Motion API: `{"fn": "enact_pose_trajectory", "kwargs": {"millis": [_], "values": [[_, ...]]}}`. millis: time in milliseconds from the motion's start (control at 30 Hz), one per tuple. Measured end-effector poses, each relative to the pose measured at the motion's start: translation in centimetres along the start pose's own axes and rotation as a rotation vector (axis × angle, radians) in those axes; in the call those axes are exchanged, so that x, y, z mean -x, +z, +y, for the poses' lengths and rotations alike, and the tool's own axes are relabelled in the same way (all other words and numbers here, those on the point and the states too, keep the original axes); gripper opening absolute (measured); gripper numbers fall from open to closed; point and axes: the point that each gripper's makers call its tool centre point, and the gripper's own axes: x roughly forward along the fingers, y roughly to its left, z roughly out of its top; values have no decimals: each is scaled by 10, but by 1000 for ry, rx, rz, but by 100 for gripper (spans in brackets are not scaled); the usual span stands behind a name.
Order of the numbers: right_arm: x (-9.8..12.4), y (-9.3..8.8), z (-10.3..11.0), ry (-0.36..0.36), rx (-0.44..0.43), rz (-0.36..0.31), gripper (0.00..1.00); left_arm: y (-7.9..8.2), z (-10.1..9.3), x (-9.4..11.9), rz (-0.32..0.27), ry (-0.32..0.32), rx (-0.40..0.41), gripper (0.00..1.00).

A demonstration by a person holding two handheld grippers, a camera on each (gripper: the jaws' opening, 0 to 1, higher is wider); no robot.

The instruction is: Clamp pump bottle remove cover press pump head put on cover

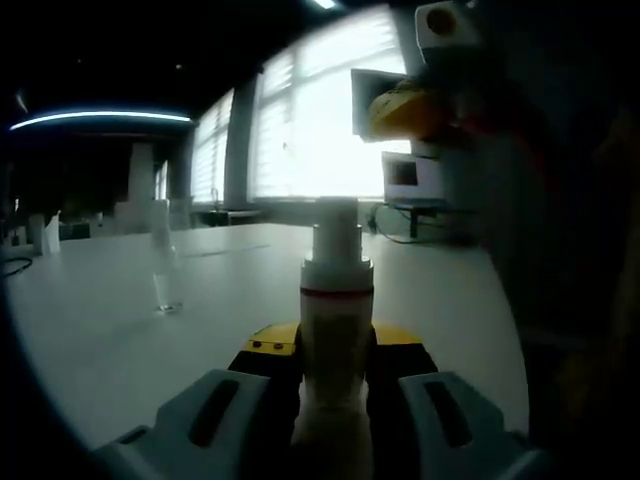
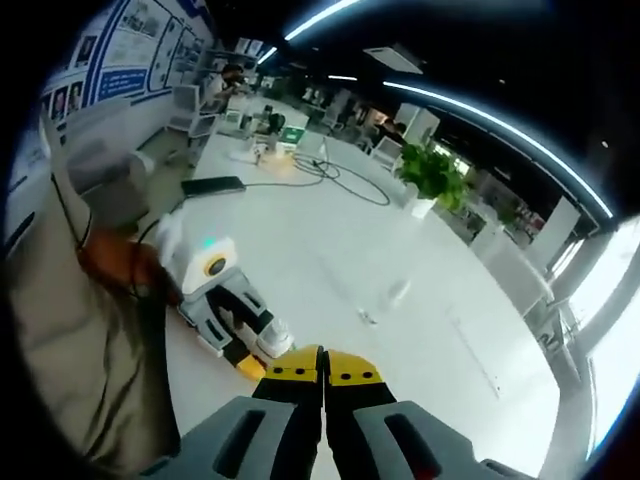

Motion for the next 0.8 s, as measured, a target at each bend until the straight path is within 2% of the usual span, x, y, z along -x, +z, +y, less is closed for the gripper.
{"fn": "enact_pose_trajectory", "kwargs": {"millis": [267, 433, 800], "values": [[-6, 10, 11, 86, 35, 39, 0, 1, -1, 1, -8, -3, 27, 15], [-10, 9, 18, 160, 44, 79, 0, 2, -3, 1, -9, -9, 28, 14], [-18, 11, 25, 232, 121, 147, 0, 3, -5, 0, -11, -19, 21, 14]]}}
